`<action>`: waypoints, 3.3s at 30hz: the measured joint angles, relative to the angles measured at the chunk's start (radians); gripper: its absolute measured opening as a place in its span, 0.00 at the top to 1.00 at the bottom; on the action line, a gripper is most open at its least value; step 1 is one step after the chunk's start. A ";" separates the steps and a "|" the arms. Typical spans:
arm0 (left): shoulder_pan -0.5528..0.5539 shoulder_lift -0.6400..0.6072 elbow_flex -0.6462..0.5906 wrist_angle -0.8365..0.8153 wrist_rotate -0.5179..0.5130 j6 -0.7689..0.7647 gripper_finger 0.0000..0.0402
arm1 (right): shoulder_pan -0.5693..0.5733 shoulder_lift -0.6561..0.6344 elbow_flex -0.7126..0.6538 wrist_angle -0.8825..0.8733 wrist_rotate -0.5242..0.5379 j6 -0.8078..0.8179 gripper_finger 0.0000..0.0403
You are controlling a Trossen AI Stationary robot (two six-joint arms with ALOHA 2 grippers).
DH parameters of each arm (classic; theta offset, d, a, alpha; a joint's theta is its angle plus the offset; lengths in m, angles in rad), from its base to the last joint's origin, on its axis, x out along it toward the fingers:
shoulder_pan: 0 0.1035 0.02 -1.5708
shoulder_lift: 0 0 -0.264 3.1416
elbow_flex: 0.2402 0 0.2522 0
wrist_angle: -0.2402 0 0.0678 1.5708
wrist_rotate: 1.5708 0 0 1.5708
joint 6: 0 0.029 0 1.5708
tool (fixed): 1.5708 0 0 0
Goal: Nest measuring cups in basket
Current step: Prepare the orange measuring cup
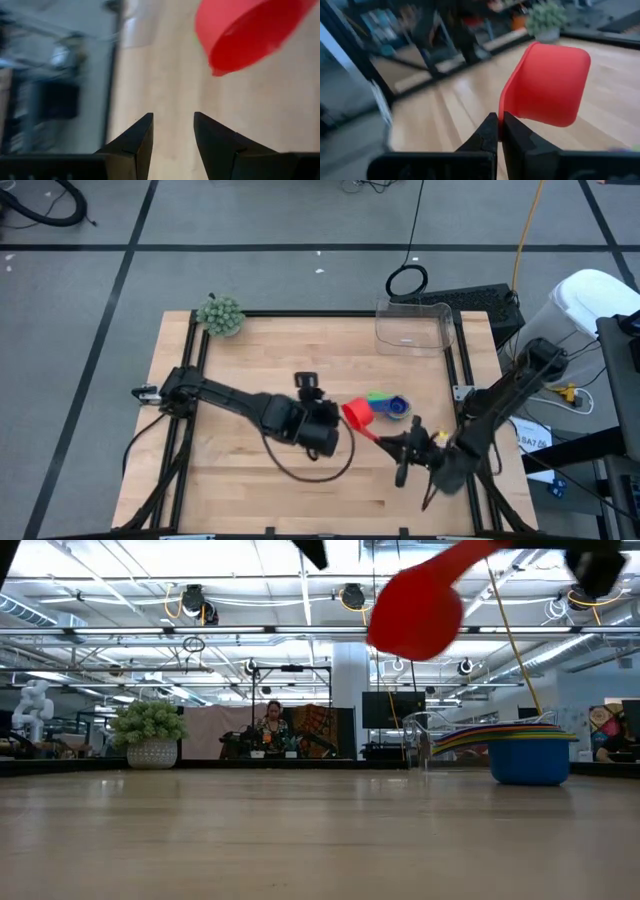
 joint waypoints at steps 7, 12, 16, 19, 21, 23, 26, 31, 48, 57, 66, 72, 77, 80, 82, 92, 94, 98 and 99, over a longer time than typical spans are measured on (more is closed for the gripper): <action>-0.122 0.000 0.000 -0.084 -0.233 -0.215 0.64 | -0.145 -0.025 -0.289 0.873 -0.163 -0.354 1.00; -0.203 0.009 0.000 -0.010 -0.312 -0.199 0.64 | -0.208 -0.025 -0.296 0.936 -0.268 -0.389 1.00; -0.213 0.041 0.000 0.020 -0.278 -0.101 0.64 | -0.251 -0.026 -0.286 1.052 -0.435 -0.389 1.00; -0.212 0.054 0.000 0.028 -0.212 -0.009 0.64 | -0.266 -0.040 -0.285 1.082 -0.521 -0.357 1.00; -0.212 0.058 0.000 0.025 -0.204 0.036 0.64 | -0.268 -0.048 -0.285 1.076 -0.549 -0.330 1.00; -0.213 0.061 0.000 0.021 -0.203 0.076 0.64 | -0.266 -0.051 -0.285 1.066 -0.555 -0.329 1.00; -0.212 0.061 0.000 0.016 -0.204 0.124 0.64 | -0.258 -0.051 -0.285 1.072 -0.556 -0.333 1.00; -0.191 0.061 0.000 0.018 -0.203 0.174 0.64 | -0.253 -0.051 -0.285 1.108 -0.592 -0.342 1.00; -0.123 0.060 0.000 0.089 -0.031 0.284 0.97 | -0.255 -0.053 -0.285 1.158 -0.677 -0.323 1.00; -0.131 0.060 0.000 0.075 0.002 0.231 0.98 | -0.254 -0.062 -0.285 1.195 -0.696 -0.443 0.90; -0.126 0.060 -0.001 -0.046 0.110 0.170 0.99 | -0.252 -0.190 -0.284 1.235 -0.781 -0.582 0.48; -0.121 0.060 -0.001 -0.047 0.158 0.171 0.99 | -0.251 -0.287 -0.284 1.128 -0.767 -0.621 0.35; -0.109 0.060 -0.001 -0.046 0.217 0.180 0.99 | -0.252 -0.327 -0.284 1.080 -0.762 -0.649 0.33; -0.095 0.060 -0.001 -0.044 0.280 0.198 0.99 | -0.251 -0.339 -0.284 1.082 -0.764 -0.678 0.33; -0.079 0.060 -0.009 -0.023 0.351 0.223 0.99 | -0.252 -0.348 -0.284 1.081 -0.763 -0.699 0.33; -0.002 0.060 -0.253 0.063 0.528 0.255 0.99 | -0.253 -0.393 -0.284 1.081 -0.762 -0.724 0.33; 0.008 0.060 -0.302 0.093 0.540 0.252 0.99 | -0.253 -0.401 -0.284 1.080 -0.762 -0.732 0.33; 0.015 0.061 -0.356 0.127 0.548 0.243 0.99 | -0.253 -0.409 -0.284 1.064 -0.759 -0.733 0.33; 0.015 0.061 -0.357 0.134 0.548 0.237 0.99 | -0.253 -0.411 -0.284 1.054 -0.754 -0.733 0.33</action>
